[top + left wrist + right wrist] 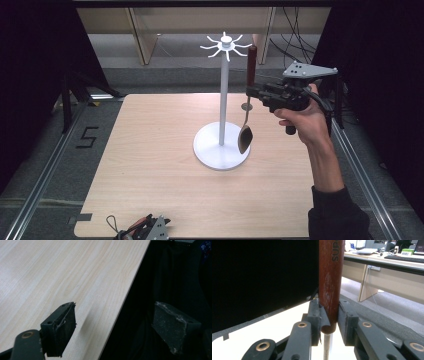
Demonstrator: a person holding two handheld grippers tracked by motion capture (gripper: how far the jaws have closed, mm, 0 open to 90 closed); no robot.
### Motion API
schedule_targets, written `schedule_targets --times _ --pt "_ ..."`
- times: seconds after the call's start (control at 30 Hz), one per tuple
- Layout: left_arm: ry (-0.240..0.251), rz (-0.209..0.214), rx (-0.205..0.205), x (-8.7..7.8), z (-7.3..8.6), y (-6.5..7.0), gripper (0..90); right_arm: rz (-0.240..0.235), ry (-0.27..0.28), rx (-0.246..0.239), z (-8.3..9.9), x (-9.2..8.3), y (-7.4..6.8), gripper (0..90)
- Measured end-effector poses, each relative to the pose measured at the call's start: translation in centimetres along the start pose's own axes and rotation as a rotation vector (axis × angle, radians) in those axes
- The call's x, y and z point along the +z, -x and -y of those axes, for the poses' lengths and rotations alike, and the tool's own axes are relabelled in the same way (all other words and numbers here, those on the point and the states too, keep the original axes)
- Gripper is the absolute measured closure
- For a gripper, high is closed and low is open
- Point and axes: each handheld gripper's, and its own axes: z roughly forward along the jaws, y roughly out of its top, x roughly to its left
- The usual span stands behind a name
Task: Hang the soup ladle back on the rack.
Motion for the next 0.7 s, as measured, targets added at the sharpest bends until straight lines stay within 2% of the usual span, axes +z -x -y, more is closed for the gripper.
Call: schedule_targets --times 0.27,0.33,0.37,0.47,0.53,0.7 --pt "-0.007 -0.01 0.006 0.0 0.0 0.0 18.1 0.013 -0.019 -0.003 -0.4 0.5 -0.3 74.5" --pt "-0.001 0.0 0.0 0.0 0.0 0.0 18.1 0.024 -0.026 0.0 -0.4 0.6 -0.3 74.4" --pt "-0.002 -0.01 0.002 0.0 0.0 0.0 18.1 0.023 -0.031 -0.004 -0.4 0.8 -0.3 74.4" --pt "-0.009 -0.002 0.004 0.0 0.0 0.0 18.1 0.029 -0.035 -0.018 -0.4 1.1 -0.3 74.5" --pt "-0.004 -0.011 0.003 0.0 0.0 0.0 18.1 0.034 -0.04 -0.008 -0.4 1.3 -0.3 74.4" --pt "-0.002 0.0 0.001 0.0 0.0 0.0 18.1 0.042 -0.047 -0.015 -0.4 1.7 -0.3 74.4"
